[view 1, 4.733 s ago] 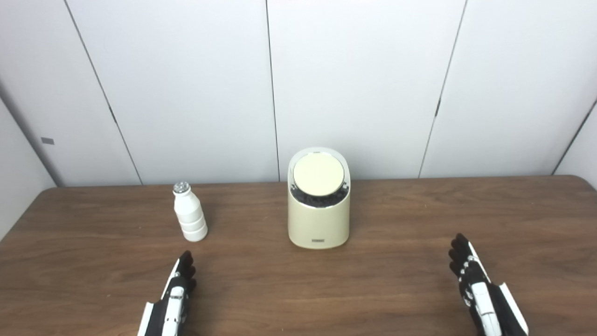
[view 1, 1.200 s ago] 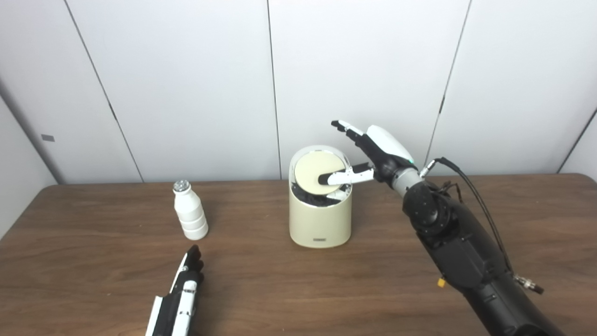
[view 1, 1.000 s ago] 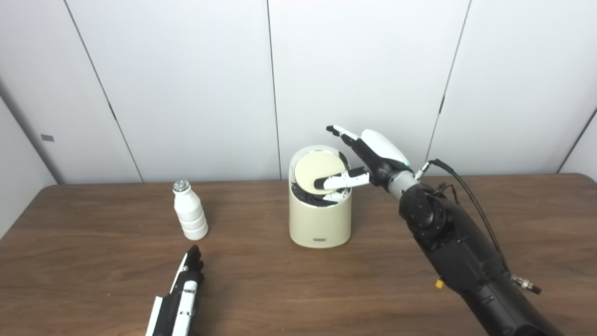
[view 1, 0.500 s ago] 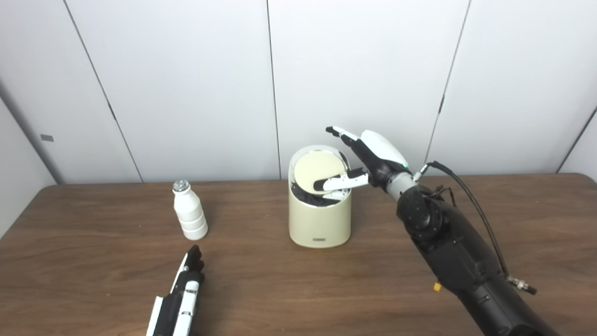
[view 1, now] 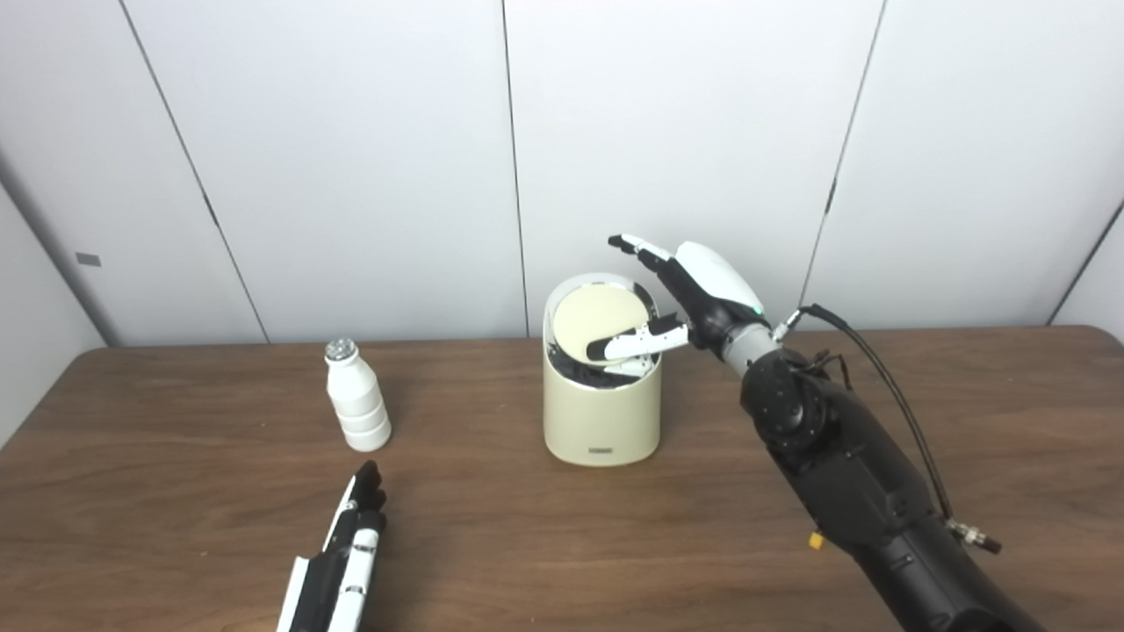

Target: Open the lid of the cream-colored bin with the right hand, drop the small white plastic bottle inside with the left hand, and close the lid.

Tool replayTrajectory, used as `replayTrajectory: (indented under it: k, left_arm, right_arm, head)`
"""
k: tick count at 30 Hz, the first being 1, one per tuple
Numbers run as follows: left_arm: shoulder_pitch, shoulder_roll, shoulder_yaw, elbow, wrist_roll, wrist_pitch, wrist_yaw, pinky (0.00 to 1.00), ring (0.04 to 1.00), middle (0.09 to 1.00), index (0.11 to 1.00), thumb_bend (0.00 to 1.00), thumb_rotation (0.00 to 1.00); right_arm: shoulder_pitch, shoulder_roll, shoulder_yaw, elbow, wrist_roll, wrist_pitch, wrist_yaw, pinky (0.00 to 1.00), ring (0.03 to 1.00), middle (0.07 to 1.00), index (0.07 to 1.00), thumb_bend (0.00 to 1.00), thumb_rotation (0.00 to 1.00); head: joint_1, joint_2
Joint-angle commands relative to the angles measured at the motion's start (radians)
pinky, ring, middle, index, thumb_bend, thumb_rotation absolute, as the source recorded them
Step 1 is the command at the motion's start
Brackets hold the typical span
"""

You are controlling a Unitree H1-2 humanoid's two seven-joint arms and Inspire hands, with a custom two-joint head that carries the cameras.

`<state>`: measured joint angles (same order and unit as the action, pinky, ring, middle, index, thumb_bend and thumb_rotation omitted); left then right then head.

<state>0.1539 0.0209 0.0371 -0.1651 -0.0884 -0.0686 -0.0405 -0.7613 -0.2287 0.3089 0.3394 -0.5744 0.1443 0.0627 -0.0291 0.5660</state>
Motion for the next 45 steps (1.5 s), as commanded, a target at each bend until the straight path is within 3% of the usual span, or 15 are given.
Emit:
replayTrajectory:
  k: [1,5,8,13,17,20,23,27,30,38,45]
  left_arm:
    - [0.032,-0.019,-0.013,0.037,-0.002,-0.024,-0.001,1.0,1.0,1.0,1.0,0.26,0.82]
    - [0.034,-0.02,-0.013,0.033,0.0,-0.022,0.0,1.0,1.0,1.0,1.0,0.26,0.85]
    - [0.035,-0.019,-0.012,0.035,-0.004,-0.027,-0.002,1.0,1.0,1.0,1.0,0.26,0.85]
    - [0.035,-0.019,-0.011,0.043,0.0,-0.038,-0.001,1.0,0.998,1.0,1.0,0.28,0.85]
    - [0.036,-0.015,-0.019,0.036,0.0,-0.025,-0.008,1.0,1.0,1.0,1.0,0.27,0.85]
    - [0.035,-0.017,-0.019,0.035,-0.01,-0.019,-0.013,1.0,1.0,1.0,1.0,0.27,0.83]
    - [0.034,-0.017,-0.019,0.04,-0.006,-0.021,-0.013,1.0,1.0,1.0,1.0,0.26,0.83]
    - [0.032,-0.02,-0.022,0.049,-0.003,-0.025,-0.013,1.0,1.0,1.0,1.0,0.27,0.82]
    - [0.034,-0.021,-0.031,0.046,0.015,-0.029,-0.01,1.0,1.0,1.0,1.0,0.29,0.81]
    - [0.04,-0.02,-0.031,0.05,0.016,-0.045,-0.009,1.0,1.0,1.0,1.0,0.27,0.82]
    - [0.043,-0.014,-0.027,0.046,0.001,-0.046,-0.015,1.0,1.0,1.0,1.0,0.26,0.82]
  right_arm:
    - [-0.035,-0.01,0.009,0.0,-0.028,-0.014,-0.007,0.9,0.906,0.911,0.899,0.88,0.27]
    - [-0.031,-0.015,0.017,-0.004,-0.031,-0.015,-0.002,0.93,0.917,0.919,0.904,0.92,0.18]
    - [-0.03,-0.018,0.018,-0.003,-0.031,-0.022,-0.007,0.93,0.915,0.919,0.904,0.93,0.16]
    - [-0.023,0.0,-0.021,-0.019,0.026,-0.003,0.003,0.88,0.912,0.916,0.897,0.86,0.28]
    - [-0.007,0.08,-0.184,-0.051,0.272,0.087,0.061,0.84,0.923,0.928,0.894,0.84,0.44]
    - [0.003,0.108,-0.25,-0.067,0.374,0.131,0.091,0.86,0.938,0.942,0.906,0.86,0.47]
    - [0.008,0.113,-0.269,-0.069,0.41,0.145,0.088,0.88,0.949,0.944,0.908,0.86,0.47]
    - [0.015,0.147,-0.353,-0.068,0.549,0.181,0.098,0.98,0.995,0.975,0.908,0.85,0.38]
    - [0.023,0.162,-0.407,-0.069,0.625,0.218,0.094,1.0,0.992,0.98,0.899,0.86,0.35]
    - [0.093,0.119,-0.409,-0.118,0.658,0.246,0.101,0.98,0.952,0.961,0.891,0.83,0.38]
    - [0.225,0.062,-0.373,-0.242,0.647,0.246,0.112,0.97,0.938,0.934,0.907,0.75,0.57]
  head:
    - [0.0,0.003]
    - [0.0,0.005]
    - [0.0,0.007]
    - [-0.001,0.007]
    - [0.004,0.004]
    - [0.007,0.003]
    - [0.009,0.001]
    - [0.011,-0.012]
    - [0.012,-0.016]
    - [0.006,-0.013]
    - [0.002,-0.008]
